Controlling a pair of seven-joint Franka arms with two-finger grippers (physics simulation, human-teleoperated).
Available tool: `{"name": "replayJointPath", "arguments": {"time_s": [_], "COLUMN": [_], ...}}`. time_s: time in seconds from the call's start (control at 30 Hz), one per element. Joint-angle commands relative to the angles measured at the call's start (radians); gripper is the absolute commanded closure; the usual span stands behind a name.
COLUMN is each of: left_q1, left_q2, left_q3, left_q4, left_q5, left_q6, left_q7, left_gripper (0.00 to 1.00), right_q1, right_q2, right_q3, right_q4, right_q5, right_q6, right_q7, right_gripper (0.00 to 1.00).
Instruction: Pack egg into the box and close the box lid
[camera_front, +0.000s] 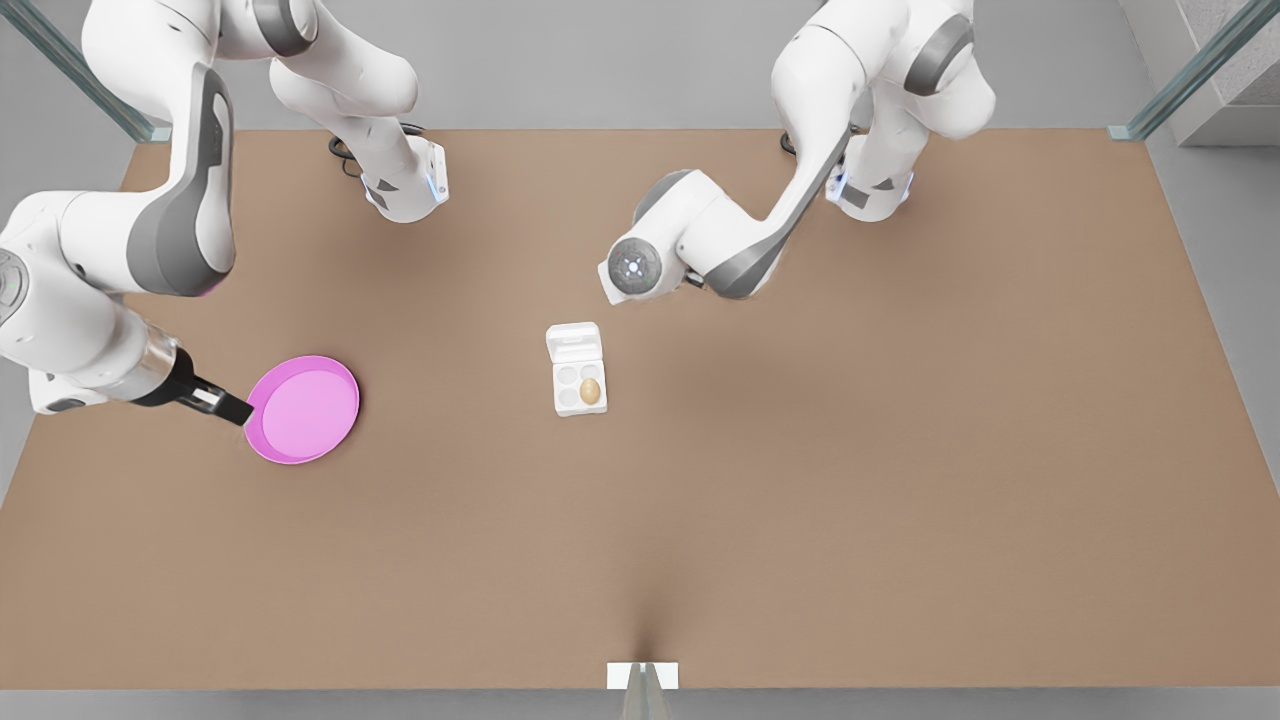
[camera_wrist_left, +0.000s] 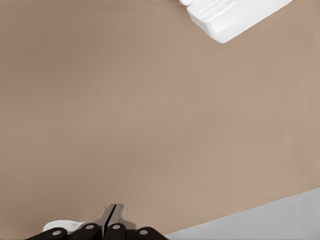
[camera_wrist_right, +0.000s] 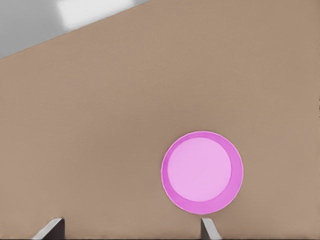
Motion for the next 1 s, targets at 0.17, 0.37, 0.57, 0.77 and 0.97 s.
{"name": "replayJointPath", "arguments": {"time_s": [0.17,0.37,0.57,0.77,0.97], "left_q1": [-0.133,-0.167,-0.162,-0.134,-0.091], "left_q2": [0.143,0.234,0.265,0.265,0.265], "left_q3": [-0.001,-0.001,0.005,0.007,0.008], "left_q4": [0.002,0.002,0.002,0.003,0.018], "left_q5": [-0.123,-0.114,-0.088,-0.052,-0.032], "left_q6": [0.760,0.874,0.874,0.874,0.874], "left_q7": [-1.194,-1.136,-1.111,-1.111,-1.113], "left_gripper": [0.79,0.79,0.79,0.79,0.79], "right_q1": [-0.022,-0.034,-0.033,-0.025,-0.027], "right_q2": [0.008,0.008,0.008,0.009,0.009], "right_q3": [-0.002,-0.002,-0.002,-0.001,-0.001], "right_q4": [0.001,0.001,0.001,0.001,0.001], "right_q5": [0.009,0.009,0.009,0.009,0.009], "right_q6": [-0.086,-0.086,-0.086,-0.086,-0.086], "right_q7": [-0.381,-0.378,-0.378,-0.376,-0.376], "right_gripper": [0.00,0.00,0.00,0.00,0.00]}}
